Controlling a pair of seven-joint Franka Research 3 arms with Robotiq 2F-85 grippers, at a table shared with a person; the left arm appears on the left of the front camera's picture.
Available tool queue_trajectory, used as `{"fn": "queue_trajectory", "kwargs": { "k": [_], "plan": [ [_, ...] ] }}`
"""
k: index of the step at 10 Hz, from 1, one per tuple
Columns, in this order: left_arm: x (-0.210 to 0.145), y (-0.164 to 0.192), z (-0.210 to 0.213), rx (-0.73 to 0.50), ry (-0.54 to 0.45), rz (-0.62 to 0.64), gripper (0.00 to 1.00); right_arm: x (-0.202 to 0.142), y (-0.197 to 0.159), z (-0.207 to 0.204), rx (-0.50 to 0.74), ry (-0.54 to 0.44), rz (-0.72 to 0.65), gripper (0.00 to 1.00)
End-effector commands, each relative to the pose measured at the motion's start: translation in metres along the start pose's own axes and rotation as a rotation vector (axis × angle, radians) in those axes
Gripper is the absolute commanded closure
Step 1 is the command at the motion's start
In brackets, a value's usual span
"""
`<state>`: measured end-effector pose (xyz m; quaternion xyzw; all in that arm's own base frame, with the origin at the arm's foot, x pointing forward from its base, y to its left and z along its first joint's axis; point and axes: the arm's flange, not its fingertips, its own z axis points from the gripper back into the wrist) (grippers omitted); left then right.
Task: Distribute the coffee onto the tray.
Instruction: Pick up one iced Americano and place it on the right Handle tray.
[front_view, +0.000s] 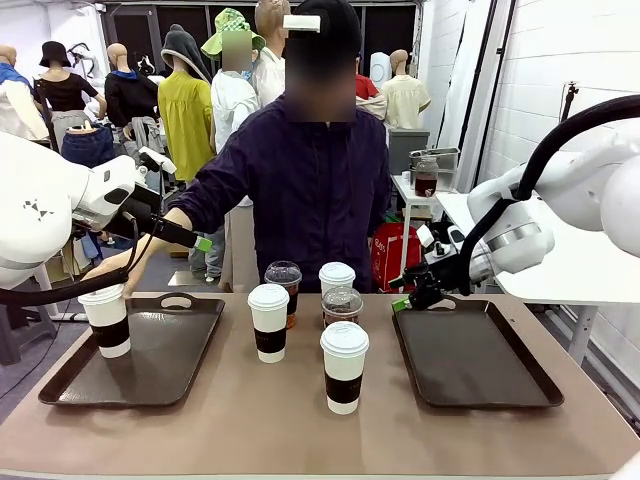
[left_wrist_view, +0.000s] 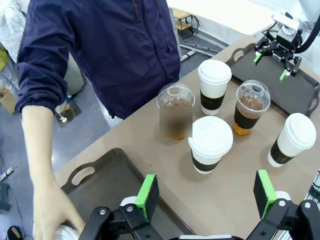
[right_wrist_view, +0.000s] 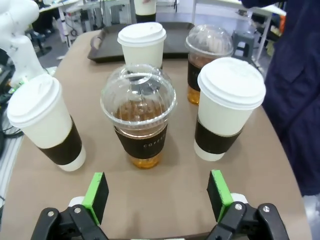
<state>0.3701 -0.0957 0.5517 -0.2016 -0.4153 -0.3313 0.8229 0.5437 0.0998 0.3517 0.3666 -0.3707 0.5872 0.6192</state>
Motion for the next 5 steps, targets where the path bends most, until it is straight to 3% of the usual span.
{"fn": "queue_trajectory", "kwargs": {
  "k": [1, 4, 5],
  "plan": [
    [-0.001, 0.001, 0.001, 0.000, 0.001, 0.003, 0.00, -0.018, -0.002, -0.012, 0.014, -0.063, 0.016, 0.00],
    [-0.001, 0.001, 0.001, 0.000, 0.001, 0.003, 0.00, -0.035, -0.003, -0.021, 0.053, -0.084, -0.003, 0.00],
    [-0.001, 0.001, 0.001, 0.000, 0.001, 0.003, 0.00, -0.035, -0.003, -0.016, 0.068, -0.038, -0.040, 0.00]
  ]
}}
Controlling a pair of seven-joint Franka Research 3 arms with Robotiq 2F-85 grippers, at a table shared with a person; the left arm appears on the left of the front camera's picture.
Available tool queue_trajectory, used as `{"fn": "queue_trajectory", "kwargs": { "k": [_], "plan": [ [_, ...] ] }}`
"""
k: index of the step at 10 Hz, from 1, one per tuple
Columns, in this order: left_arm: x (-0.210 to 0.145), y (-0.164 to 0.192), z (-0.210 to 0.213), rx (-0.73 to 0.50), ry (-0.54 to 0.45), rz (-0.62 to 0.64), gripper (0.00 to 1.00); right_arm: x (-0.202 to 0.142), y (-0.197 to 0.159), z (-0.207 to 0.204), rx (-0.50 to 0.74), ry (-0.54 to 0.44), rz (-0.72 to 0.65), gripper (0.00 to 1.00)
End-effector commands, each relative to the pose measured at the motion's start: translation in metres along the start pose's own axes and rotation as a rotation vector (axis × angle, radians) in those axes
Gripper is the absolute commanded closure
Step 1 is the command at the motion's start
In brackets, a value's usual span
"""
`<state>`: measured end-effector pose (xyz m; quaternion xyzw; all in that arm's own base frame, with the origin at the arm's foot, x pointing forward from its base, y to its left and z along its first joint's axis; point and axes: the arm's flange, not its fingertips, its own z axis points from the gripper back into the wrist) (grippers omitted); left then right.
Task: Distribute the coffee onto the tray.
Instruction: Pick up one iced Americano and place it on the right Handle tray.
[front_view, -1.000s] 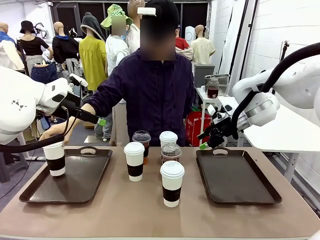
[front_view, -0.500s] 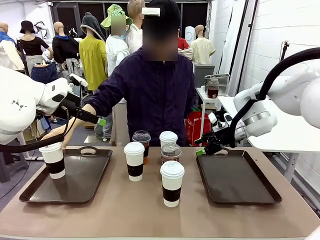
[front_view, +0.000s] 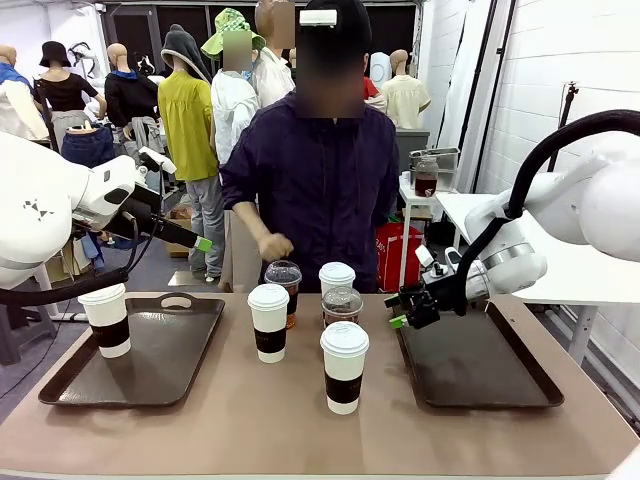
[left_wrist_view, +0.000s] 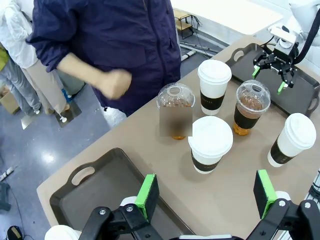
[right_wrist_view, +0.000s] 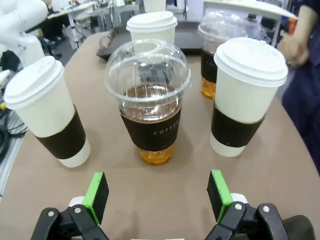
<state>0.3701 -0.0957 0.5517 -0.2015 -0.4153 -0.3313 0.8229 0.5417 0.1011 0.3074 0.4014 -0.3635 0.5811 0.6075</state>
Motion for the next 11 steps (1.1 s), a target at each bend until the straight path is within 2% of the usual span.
{"fn": "queue_trajectory", "kwargs": {
  "k": [1, 5, 7, 11],
  "plan": [
    [-0.001, 0.001, 0.001, 0.000, 0.001, 0.003, 0.00, 0.004, 0.000, 0.000, -0.006, -0.003, 0.008, 0.00],
    [-0.001, 0.001, 0.001, 0.000, 0.001, 0.003, 0.00, 0.001, 0.000, 0.001, -0.002, 0.000, 0.002, 0.00],
    [-0.001, 0.001, 0.001, 0.000, 0.001, 0.003, 0.00, -0.010, -0.003, -0.013, 0.001, -0.079, 0.005, 0.00],
    [-0.001, 0.001, 0.001, 0.000, 0.001, 0.003, 0.00, -0.021, 0.001, -0.035, 0.047, -0.140, -0.001, 0.00]
  ]
}}
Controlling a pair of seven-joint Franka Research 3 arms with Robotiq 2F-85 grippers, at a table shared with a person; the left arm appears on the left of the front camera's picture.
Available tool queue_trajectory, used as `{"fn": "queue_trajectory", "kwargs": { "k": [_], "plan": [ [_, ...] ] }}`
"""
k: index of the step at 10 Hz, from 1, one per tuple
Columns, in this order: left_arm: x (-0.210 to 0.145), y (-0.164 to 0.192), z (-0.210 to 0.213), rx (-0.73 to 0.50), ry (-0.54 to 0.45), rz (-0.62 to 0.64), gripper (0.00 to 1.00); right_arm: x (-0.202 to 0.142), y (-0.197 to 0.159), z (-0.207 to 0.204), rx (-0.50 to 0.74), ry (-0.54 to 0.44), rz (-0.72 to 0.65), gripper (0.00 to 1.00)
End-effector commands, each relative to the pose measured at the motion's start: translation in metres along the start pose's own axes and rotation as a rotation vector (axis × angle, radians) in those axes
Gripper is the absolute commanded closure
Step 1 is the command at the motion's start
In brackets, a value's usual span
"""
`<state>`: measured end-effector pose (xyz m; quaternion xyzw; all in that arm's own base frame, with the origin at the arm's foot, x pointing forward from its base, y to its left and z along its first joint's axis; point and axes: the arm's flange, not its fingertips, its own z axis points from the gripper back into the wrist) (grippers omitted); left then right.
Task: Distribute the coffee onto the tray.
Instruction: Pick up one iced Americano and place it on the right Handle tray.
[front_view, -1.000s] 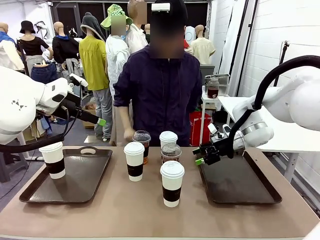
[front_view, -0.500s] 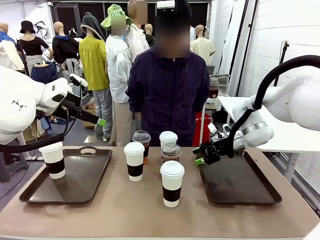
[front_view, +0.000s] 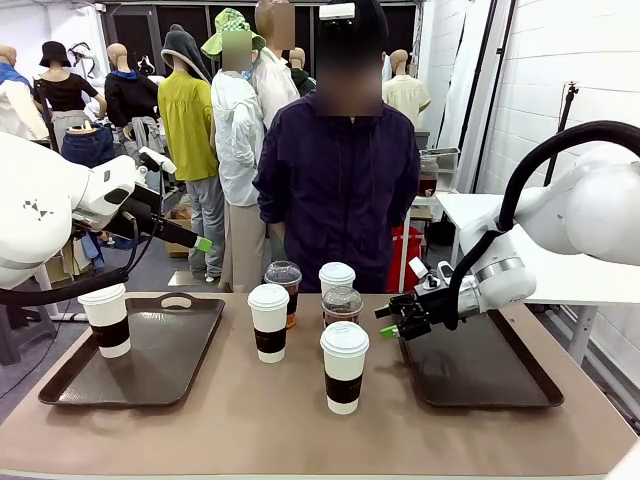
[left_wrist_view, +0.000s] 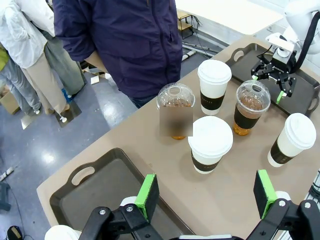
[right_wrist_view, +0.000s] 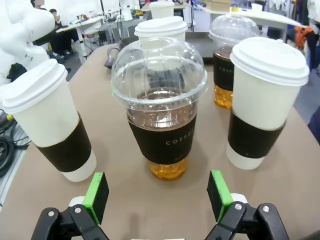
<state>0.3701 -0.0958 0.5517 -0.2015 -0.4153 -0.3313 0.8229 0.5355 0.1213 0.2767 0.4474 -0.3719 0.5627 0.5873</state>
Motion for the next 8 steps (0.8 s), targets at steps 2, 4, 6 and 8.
{"fn": "queue_trajectory", "kwargs": {
  "k": [2, 4, 6, 8],
  "plan": [
    [-0.001, 0.001, 0.001, 0.000, 0.001, 0.003, 0.00, -0.007, -0.003, -0.017, -0.009, -0.079, 0.041, 0.00],
    [-0.001, 0.001, 0.001, 0.000, 0.001, 0.003, 0.00, -0.011, -0.007, -0.028, -0.022, -0.103, 0.045, 0.00],
    [-0.001, 0.001, 0.001, 0.000, 0.001, 0.003, 0.00, -0.014, -0.007, -0.035, -0.009, -0.116, 0.042, 0.00],
    [-0.001, 0.001, 0.001, 0.000, 0.001, 0.003, 0.00, -0.015, -0.009, -0.041, -0.007, -0.121, 0.045, 0.00]
  ]
}}
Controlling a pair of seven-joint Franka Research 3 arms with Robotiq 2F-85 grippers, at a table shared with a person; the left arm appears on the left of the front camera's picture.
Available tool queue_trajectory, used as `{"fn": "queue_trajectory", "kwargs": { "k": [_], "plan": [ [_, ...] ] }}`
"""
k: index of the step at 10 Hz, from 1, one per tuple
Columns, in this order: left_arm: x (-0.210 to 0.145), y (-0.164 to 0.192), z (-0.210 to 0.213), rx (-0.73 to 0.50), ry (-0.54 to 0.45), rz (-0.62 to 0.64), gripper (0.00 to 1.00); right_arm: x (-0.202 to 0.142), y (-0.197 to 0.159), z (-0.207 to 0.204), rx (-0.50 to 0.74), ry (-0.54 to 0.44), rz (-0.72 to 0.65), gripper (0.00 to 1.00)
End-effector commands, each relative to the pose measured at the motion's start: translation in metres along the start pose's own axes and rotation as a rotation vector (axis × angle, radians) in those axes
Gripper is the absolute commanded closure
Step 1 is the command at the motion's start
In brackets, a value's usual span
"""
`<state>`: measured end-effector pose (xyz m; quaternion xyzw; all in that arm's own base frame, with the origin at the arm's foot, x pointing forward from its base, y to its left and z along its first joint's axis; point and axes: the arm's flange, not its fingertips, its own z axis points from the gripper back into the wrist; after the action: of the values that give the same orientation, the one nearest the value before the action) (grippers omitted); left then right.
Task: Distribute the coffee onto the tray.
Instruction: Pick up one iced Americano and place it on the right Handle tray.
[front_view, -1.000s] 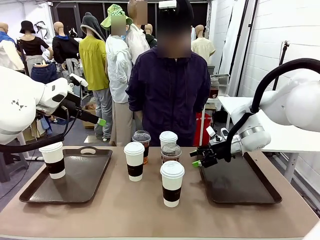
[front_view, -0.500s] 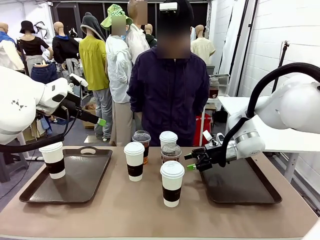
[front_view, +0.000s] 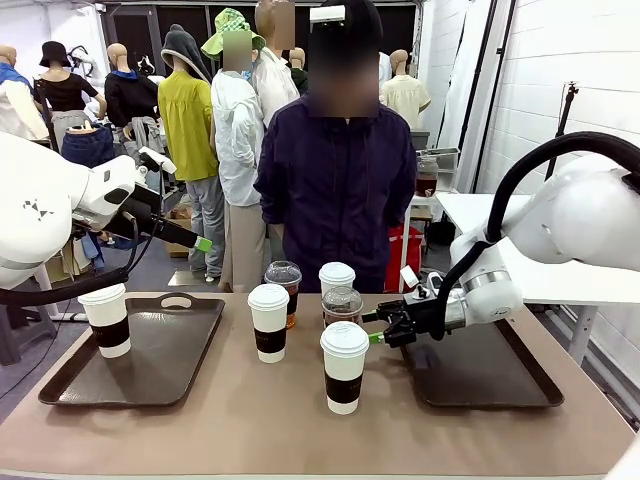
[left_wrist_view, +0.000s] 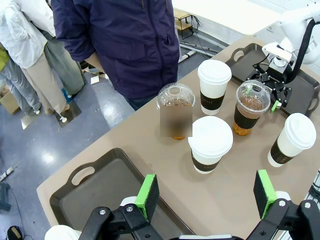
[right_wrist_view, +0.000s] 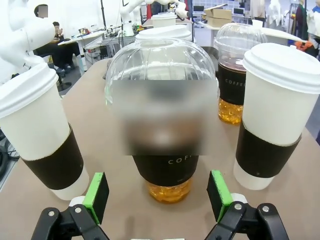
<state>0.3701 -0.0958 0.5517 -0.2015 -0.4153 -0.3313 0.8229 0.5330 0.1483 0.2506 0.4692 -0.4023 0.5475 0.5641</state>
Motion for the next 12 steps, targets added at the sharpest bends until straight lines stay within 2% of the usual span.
{"fn": "queue_trajectory", "kwargs": {
  "k": [1, 5, 12],
  "plan": [
    [-0.001, 0.001, 0.001, 0.000, 0.001, 0.003, 0.00, 0.001, -0.009, -0.008, -0.011, -0.037, 0.028, 0.00],
    [-0.001, 0.001, 0.001, 0.000, 0.001, 0.003, 0.00, 0.005, -0.015, -0.020, -0.018, -0.060, 0.028, 0.00],
    [-0.001, 0.001, 0.001, 0.000, 0.001, 0.003, 0.00, 0.009, -0.021, -0.048, 0.037, -0.033, 0.019, 0.00]
  ]
}}
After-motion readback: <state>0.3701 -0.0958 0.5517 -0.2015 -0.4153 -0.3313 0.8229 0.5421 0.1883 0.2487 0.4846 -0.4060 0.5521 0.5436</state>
